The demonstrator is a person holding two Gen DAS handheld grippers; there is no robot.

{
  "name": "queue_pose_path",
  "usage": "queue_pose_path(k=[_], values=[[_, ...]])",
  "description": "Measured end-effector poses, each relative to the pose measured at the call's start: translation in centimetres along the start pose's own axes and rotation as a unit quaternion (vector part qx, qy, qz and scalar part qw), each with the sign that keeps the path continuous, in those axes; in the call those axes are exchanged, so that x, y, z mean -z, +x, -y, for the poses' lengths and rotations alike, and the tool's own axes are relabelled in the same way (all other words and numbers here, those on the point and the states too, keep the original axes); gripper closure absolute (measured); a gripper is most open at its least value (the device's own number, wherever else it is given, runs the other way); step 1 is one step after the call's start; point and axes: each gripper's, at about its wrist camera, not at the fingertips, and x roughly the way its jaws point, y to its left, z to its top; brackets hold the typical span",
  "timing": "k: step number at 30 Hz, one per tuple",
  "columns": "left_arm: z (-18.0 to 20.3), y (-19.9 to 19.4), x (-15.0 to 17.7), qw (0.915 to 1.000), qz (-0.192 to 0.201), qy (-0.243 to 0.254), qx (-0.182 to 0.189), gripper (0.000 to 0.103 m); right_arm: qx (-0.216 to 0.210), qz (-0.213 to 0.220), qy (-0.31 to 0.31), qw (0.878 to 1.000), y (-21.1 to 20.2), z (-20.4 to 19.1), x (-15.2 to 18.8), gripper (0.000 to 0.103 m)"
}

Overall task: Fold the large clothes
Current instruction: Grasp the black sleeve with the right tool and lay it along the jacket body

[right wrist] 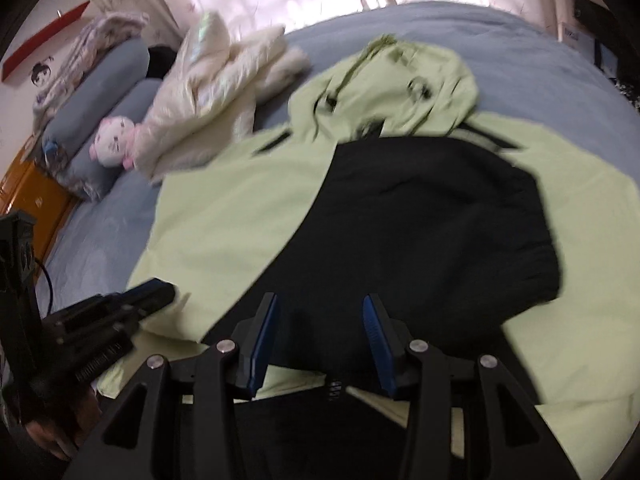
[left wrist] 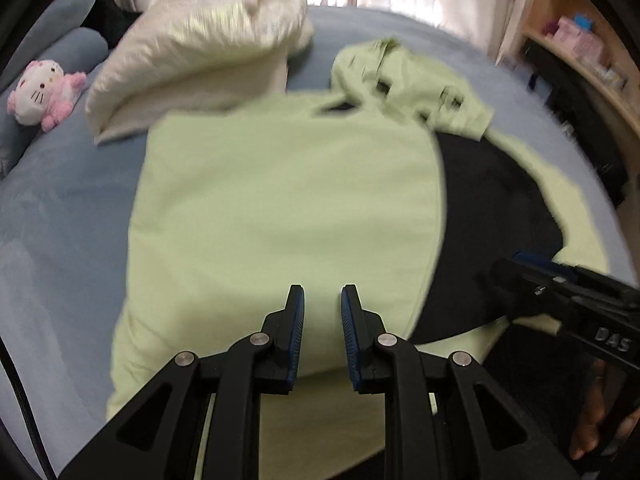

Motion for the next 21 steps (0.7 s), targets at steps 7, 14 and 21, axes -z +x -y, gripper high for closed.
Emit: queue_pose_path(k=[7,14,21], values=[[-2.9,1.0,0.7,0.9994,0.000,-0.034,-0.010,0.086,0.115,0.029,0.040,0.992,-1.5,7.5,0.3,0.060],[-4.4,1.2,0.8,0.9995,0.003,-0.024,-0.022,0.086,0.096,0.030,0.037,0.994,-2.5,8.8,1.4,0.072],[-3.5,0.8,0.2,0.9990,-0.015,-0.005,-0.041,0.081,0.094,0.015,0.054,0.994,-2.6,8.4,1.1,0.070]])
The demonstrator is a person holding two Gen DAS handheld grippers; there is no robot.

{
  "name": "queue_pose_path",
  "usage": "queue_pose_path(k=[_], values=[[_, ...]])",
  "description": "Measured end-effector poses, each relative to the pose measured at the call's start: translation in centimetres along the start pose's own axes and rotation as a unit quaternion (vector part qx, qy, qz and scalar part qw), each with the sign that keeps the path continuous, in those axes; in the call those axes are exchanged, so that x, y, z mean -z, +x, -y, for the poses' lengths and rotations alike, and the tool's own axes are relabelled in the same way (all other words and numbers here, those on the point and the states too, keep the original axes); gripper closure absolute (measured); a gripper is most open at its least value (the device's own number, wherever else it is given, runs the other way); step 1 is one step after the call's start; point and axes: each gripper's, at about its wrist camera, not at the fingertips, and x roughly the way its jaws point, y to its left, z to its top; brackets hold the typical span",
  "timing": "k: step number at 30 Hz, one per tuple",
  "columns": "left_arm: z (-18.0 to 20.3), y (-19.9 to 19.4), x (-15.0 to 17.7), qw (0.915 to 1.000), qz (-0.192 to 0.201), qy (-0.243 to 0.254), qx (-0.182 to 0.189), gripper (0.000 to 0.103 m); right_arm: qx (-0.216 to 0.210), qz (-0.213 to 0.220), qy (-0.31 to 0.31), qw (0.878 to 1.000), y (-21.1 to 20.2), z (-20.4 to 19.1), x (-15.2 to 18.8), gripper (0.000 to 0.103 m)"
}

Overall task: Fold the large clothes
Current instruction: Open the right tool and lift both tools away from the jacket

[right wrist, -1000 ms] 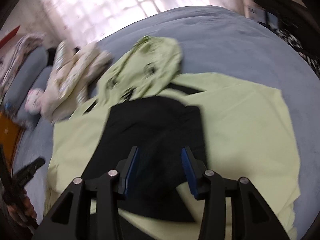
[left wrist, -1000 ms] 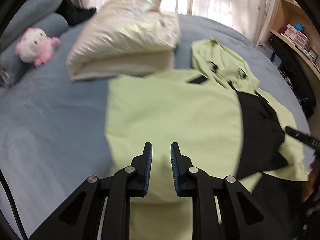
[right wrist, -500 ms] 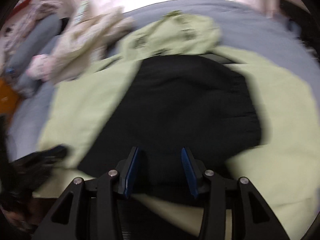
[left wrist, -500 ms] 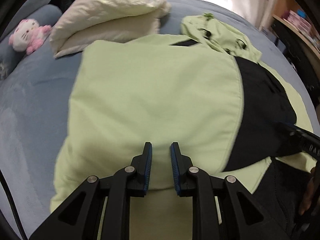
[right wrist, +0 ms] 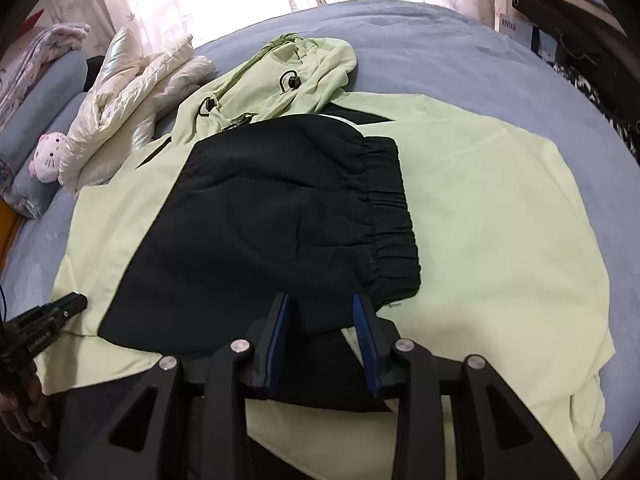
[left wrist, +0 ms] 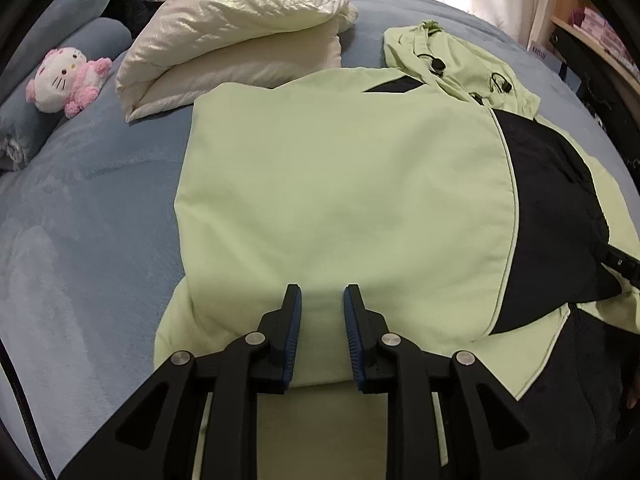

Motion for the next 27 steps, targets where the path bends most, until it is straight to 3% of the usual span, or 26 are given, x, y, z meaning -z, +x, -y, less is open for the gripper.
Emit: queue_pose_path(k=[8,16,21,27], values=[[1.2,-2.2,-3.6,0.9995,0.030,0.013,0.003,0.060,-0.058,-0.002,-0.001,0.998,-0.5,-3.1,-2.2,0.070],[2.4,1.5,-8.4,0.9989,0.047,0.004,-0.005,0.059,-0.090,0.014,-0.028,0.995,3.2,-8.5,-6.8,0.069],[0.8,5.2,-10.8,0.9978,0.045,-0.040,-0.027,0.059,-0.064,0.015,-0.026,0.998,6.3,-8.0,-9.0,0.069],[-3.1,7.6,-11.8,0.9922,0.063,-0.068,-0.084,0.059,-0.015,0.031,-0.003,0.999,7.1,-2.7,-10.3,0.070]])
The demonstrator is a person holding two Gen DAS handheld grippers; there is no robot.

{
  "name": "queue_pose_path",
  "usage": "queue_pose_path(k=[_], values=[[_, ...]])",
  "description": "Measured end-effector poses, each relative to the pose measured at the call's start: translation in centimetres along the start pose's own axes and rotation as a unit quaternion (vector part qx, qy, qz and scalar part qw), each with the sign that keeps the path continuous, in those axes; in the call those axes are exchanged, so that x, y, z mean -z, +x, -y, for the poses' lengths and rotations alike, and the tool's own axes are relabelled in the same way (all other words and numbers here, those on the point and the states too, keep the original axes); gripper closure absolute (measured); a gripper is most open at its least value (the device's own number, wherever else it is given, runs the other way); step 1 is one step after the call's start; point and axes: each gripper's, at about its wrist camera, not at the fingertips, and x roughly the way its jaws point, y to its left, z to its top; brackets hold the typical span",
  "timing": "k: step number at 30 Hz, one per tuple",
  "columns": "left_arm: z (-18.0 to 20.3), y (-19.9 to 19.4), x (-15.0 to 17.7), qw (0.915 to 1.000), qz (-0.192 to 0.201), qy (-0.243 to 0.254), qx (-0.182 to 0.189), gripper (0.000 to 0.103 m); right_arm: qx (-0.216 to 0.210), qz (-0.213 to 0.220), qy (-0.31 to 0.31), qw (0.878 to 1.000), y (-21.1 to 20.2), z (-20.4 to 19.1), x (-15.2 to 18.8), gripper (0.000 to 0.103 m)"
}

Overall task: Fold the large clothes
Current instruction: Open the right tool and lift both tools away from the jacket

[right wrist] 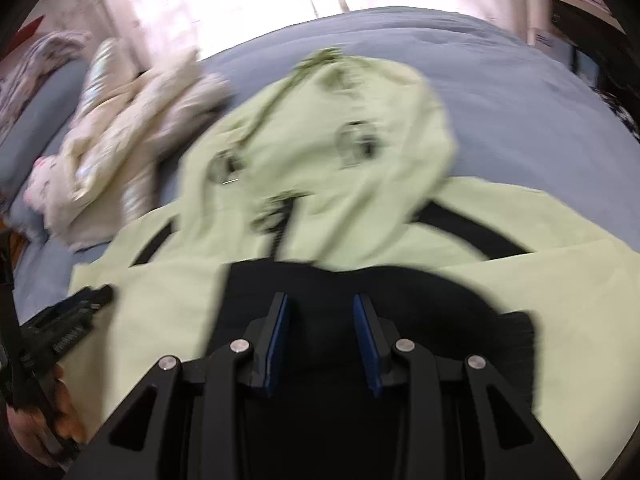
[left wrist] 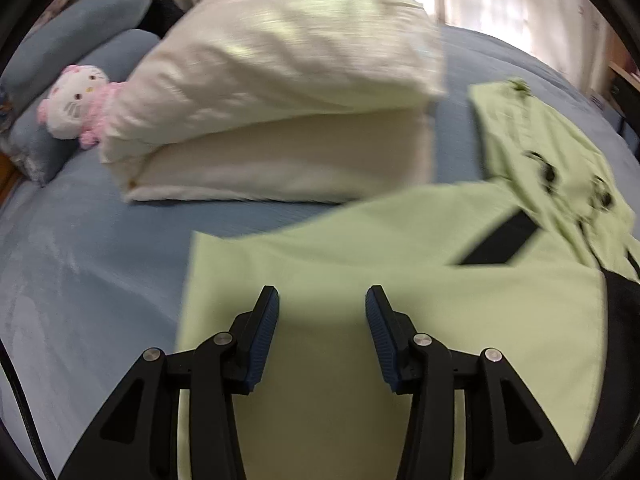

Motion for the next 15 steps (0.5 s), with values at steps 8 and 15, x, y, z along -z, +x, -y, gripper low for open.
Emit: queue_pose_path(k=[8,15], values=[[-2.2,0.8,0.1,0.9996,0.003,-0.027,-0.001,0.059,-0.010,0.003,0.033,0.999,-1.1,4.7,0.3,0.070],[-3.0,-0.9,0.5,0.9996,-0.012,-0.025,-0.004,0.058,0.001,0.000,0.033,0.999,-2.8,3.8,0.6,0.069]])
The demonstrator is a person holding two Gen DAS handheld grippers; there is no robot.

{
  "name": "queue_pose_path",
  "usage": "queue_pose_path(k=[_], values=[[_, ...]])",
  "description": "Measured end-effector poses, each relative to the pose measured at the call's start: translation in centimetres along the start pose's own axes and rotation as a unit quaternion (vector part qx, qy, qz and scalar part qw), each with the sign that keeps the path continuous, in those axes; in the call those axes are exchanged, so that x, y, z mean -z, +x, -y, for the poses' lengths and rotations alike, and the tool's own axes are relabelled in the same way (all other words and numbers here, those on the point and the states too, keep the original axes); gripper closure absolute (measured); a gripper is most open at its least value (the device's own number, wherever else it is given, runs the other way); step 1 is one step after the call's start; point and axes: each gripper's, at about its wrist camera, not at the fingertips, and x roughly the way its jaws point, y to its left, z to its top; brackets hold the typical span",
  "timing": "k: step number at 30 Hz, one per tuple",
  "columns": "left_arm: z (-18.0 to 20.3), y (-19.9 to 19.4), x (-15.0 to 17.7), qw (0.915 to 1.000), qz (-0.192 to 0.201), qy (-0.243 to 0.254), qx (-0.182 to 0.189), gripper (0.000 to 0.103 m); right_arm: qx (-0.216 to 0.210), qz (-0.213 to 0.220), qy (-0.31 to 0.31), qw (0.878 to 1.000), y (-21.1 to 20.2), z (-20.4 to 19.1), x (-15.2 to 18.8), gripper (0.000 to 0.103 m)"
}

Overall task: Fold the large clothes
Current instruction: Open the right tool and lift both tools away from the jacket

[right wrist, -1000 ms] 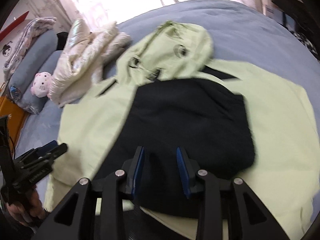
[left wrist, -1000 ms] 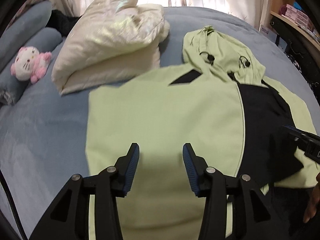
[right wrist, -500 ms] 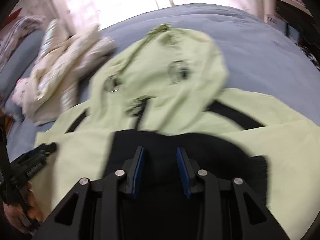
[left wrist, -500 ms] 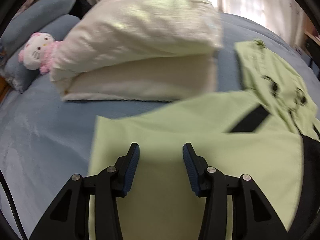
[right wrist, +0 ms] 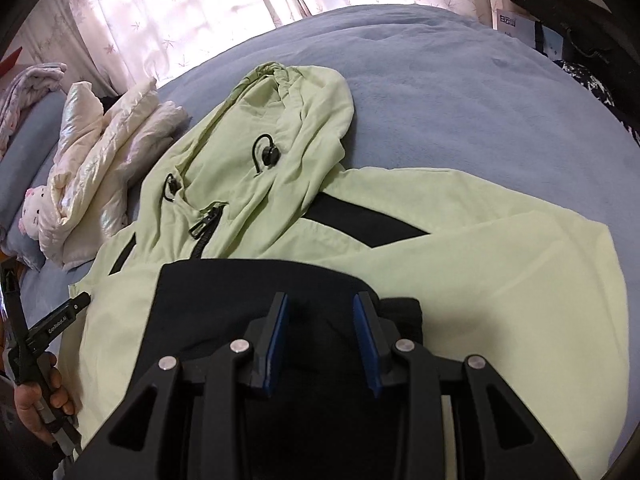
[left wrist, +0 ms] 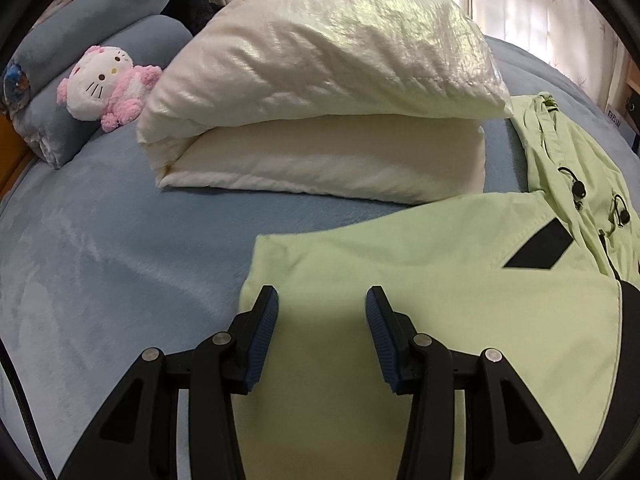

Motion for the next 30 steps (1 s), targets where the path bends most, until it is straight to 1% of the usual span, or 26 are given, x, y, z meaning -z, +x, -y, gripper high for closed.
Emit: queue_pose_path(k=[3,7,12,16,19,27,30], values=[[-0.8,-1.6,0.8,0.9999,-0.009,-0.004,0.013,0.058,-0.006,0.002,0.003,1.000,-1.7,0.0,0.5,0.069],[-2.6,-4.1,2.1,0.9998,-0.012,-0.002,0.018,0.058,-0.014,0.008,0.000,1.000,-4.4,0.0,1.7,0.069],[-5.0,-7.3,3.5,0.9997,-0.012,-0.006,0.022,0.058,-0.007,0.017,-0.009,1.000,-7.6,0.0,3.5,0.069],[-7.2,-10.5,4.7,0.9993,-0.008,-0.018,0.033,0.058,-0.011,0.025,-0.011,1.000,-10.6,0.2,5.1,0.069],[-8.4,-12.9,5.8,0.9991,-0.002,-0.015,0.038,0.057,-0.014,0.033,-0.015,0.999,-12.8,0.2,6.3,0.069],[-9.3,-18.7,9.0,0.9984,0.019,0.004,0.054,0.051,-0.020,0.059,-0.024,0.998,-17.8,0.3,9.0,0.069],[-9.3,-20.2,10.2,0.9980,0.022,0.011,0.059,0.051,-0.020,0.068,-0.027,0.997,-19.4,0.5,10.1,0.069]])
